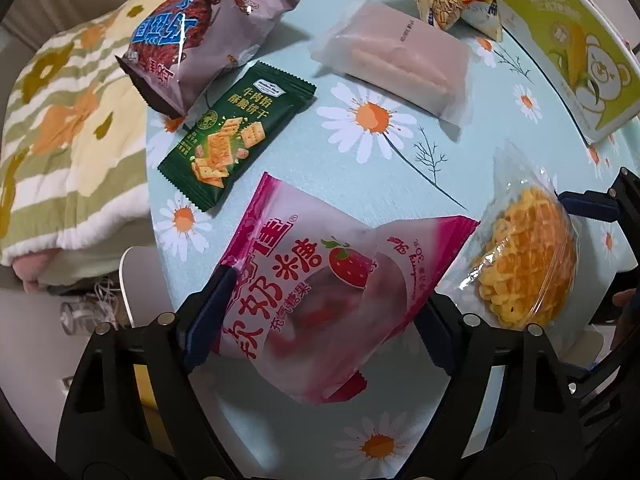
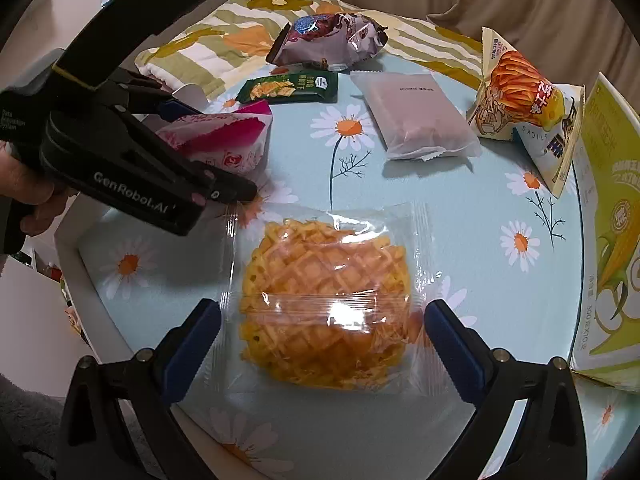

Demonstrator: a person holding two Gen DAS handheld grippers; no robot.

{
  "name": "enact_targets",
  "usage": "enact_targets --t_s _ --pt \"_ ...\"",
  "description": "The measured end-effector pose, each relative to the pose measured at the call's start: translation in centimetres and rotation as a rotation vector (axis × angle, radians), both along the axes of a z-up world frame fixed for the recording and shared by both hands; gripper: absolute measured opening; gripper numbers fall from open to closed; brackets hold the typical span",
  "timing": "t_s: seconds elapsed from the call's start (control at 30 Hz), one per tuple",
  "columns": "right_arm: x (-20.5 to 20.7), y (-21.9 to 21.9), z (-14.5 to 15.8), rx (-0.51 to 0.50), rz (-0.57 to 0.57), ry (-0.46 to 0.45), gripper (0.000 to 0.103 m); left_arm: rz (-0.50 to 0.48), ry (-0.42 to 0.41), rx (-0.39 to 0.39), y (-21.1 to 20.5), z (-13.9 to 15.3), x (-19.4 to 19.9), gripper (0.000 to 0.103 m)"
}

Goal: Organize snacks
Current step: 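Grasp the pink milk candy bag with the left tool while the right tool grasps the waffle pack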

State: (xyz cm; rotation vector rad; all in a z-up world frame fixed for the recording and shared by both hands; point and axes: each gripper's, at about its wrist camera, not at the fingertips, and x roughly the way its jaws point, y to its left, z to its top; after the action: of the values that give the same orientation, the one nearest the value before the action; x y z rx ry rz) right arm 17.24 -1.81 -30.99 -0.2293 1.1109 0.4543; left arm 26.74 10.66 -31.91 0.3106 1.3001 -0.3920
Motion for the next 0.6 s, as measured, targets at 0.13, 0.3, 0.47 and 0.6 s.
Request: enact_targets --t_s 0.13,0.3,0.47,0.6 --pt "0.2 0.1 -0.2 -0.005 -0.002 -0.004 0.102 -0.007 0.003 0.004 -0.1 0.0 -0.2 0.077" --pt "0.4 0.3 -0.6 -0.010 0.001 -0.009 0.102 0.003 0.000 0.003 -0.4 0.5 -0.3 0.069" --pt "0.9 1.0 -1.0 -0.035 0.027 -0.020 0.102 0.035 0.010 -0.018 0.0 0.6 -0.4 0.068" --pt "0.9 1.0 -1.3 -0.038 0.041 -0.022 0.101 0.059 0.018 -0.037 0.5 0.9 -0.6 0.068"
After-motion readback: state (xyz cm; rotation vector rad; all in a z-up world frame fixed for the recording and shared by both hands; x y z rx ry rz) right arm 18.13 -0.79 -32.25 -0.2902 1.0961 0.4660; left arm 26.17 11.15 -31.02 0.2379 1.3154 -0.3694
